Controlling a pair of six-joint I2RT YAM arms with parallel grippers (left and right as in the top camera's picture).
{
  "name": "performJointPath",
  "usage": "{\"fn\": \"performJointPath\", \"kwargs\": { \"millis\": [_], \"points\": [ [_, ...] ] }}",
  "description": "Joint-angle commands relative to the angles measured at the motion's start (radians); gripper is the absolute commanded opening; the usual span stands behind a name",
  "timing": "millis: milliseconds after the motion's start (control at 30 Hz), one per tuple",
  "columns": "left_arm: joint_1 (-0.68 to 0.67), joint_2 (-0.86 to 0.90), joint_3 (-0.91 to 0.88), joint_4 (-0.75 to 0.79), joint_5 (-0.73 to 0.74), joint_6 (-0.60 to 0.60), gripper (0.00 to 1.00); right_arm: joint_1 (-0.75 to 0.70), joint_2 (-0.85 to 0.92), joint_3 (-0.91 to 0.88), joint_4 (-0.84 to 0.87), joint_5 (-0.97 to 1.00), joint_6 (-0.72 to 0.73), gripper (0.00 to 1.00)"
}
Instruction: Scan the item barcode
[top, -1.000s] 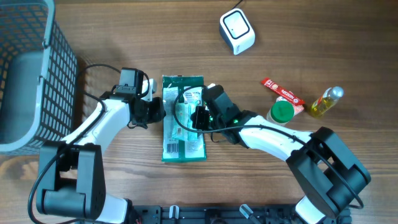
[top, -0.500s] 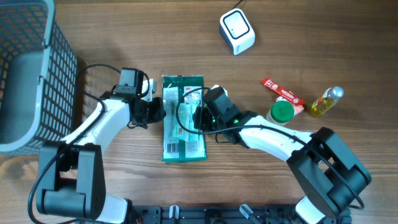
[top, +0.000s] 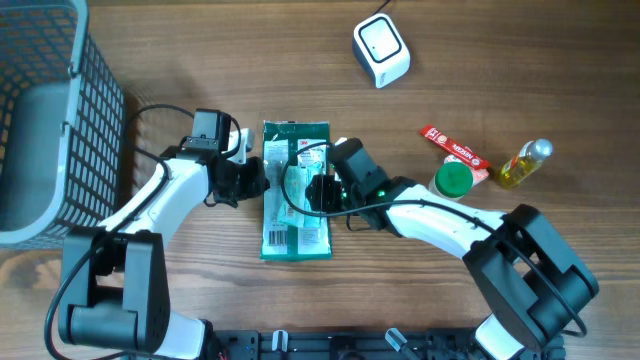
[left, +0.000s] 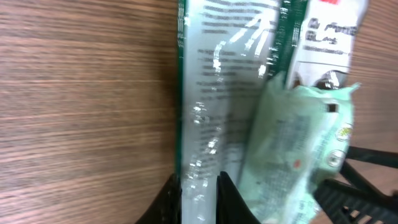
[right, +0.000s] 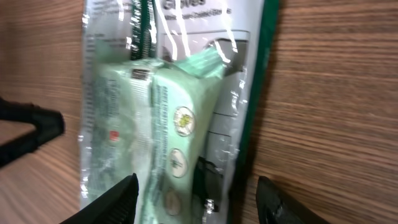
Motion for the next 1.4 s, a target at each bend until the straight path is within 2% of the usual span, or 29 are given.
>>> {"fn": "performJointPath", "kwargs": {
  "millis": [0,167,500,800,900,1233,1367],
  "points": [
    [0.003,-0.014,0.089,-0.039,0.113,0.02,0.11,-0.009,0.006,0.005,0.006,-0.054,-0.011,0.61],
    [-0.015,0.003,0.091,-0.039,0.124,0.02,0.11,-0.012,0.006,0.005,0.004,-0.053,-0.012,0.65],
    [-0.079,0.119,0.091,-0.005,0.127,0.019,0.1,-0.056,0.006,0.005,-0.007,-0.132,-0.031,0.66],
    [-0.089,0.129,0.091,-0.006,0.124,0.02,0.1,-0.06,0.006,-0.001,-0.007,-0.199,-0.024,0.66],
    [-0.089,0.129,0.091,-0.012,0.092,0.02,0.1,-0.06,0.006,-0.018,0.008,-0.198,0.018,0.66],
    [-0.089,0.129,0.091,-0.016,0.074,0.02,0.1,-0.059,0.021,-0.164,0.245,-0.215,0.13,0.65],
    [-0.089,0.129,0.091,-0.016,0.074,0.02,0.1,-0.059,0.14,-0.17,0.389,-0.317,0.182,0.62]
  ]
}}
